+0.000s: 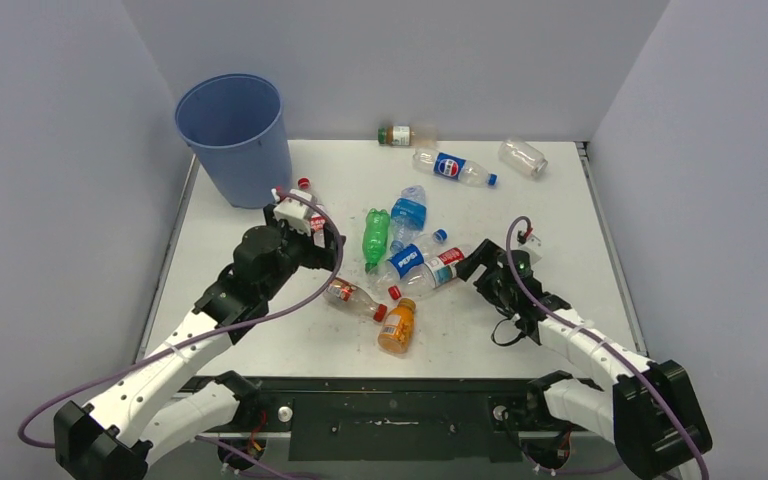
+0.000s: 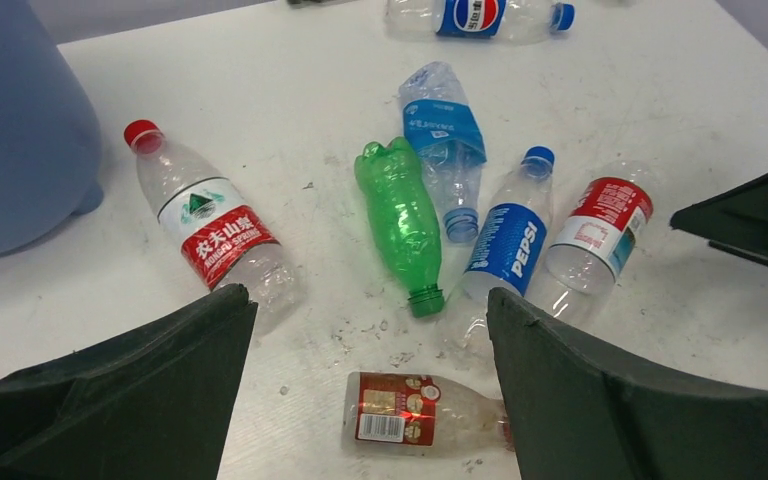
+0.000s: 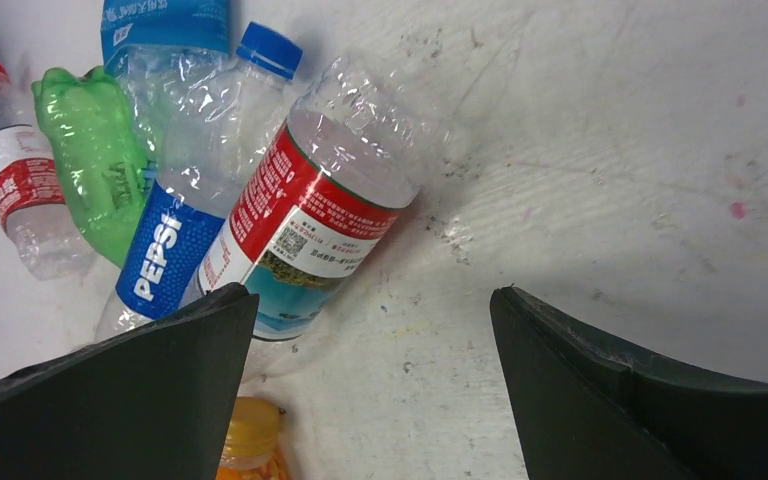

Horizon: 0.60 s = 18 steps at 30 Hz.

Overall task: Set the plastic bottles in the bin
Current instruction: Pick up the plastic bottle at the center of the board.

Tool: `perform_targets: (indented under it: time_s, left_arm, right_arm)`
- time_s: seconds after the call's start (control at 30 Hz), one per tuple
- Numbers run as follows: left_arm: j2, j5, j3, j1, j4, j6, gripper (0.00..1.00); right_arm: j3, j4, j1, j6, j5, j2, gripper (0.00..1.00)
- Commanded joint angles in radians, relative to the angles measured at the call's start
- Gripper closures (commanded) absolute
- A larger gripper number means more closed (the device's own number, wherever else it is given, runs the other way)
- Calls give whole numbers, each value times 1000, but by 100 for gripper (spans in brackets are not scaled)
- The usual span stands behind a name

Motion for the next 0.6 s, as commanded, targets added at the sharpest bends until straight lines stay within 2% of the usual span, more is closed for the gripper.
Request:
perform_targets:
  time_s: [0.0,0.57]
  left_arm:
    - [-28,-4,35,-38,62,-21,15]
    - [-37,-98,32,-152,37,18,14]
  right_arm:
    - [-30,214,-3,108,-122,39,10]
    - [-33,451,-15,263,-134,374,8]
